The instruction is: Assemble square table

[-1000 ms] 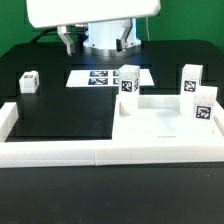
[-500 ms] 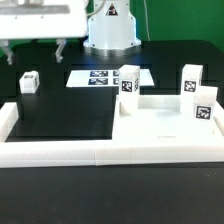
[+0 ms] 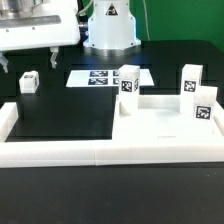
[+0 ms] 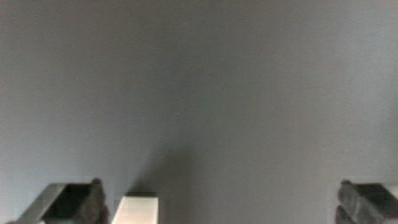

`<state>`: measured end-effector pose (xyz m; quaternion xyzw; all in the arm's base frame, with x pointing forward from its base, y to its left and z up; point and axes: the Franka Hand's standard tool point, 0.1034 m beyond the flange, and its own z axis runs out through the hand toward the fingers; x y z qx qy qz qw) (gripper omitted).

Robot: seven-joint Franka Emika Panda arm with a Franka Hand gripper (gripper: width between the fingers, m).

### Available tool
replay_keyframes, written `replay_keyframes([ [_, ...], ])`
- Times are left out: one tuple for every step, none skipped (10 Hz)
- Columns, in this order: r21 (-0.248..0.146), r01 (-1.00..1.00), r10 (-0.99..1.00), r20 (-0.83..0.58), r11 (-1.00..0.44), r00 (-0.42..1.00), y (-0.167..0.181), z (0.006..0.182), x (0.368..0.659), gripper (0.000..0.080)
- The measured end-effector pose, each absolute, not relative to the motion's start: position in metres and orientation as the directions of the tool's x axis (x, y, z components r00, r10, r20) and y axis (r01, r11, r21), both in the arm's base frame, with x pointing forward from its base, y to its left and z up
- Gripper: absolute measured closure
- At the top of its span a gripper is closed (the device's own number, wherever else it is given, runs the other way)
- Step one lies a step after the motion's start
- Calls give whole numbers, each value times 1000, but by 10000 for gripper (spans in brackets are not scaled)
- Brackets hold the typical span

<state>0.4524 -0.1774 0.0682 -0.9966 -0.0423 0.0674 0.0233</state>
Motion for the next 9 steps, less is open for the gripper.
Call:
replay_keyframes([
  [-47, 106, 112, -178, -993, 978, -183, 52, 446, 151],
  [-62, 114, 126, -259, -992, 957, -197, 40, 432, 151],
  [-52, 113, 124, -340, -992, 932, -208, 34, 420, 151],
  [-33, 89, 95, -393, -996, 915, -209, 29, 413, 151],
  [-60, 76, 95, -458, -995, 884, -206, 28, 408, 151],
  [-69, 73, 98, -513, -995, 853, -204, 27, 409, 151],
  [-78, 72, 103, -552, -994, 827, -202, 25, 410, 151],
  [-85, 67, 104, -586, -994, 803, -203, 23, 407, 151],
  [-90, 52, 99, -670, -995, 736, -208, 22, 394, 151],
])
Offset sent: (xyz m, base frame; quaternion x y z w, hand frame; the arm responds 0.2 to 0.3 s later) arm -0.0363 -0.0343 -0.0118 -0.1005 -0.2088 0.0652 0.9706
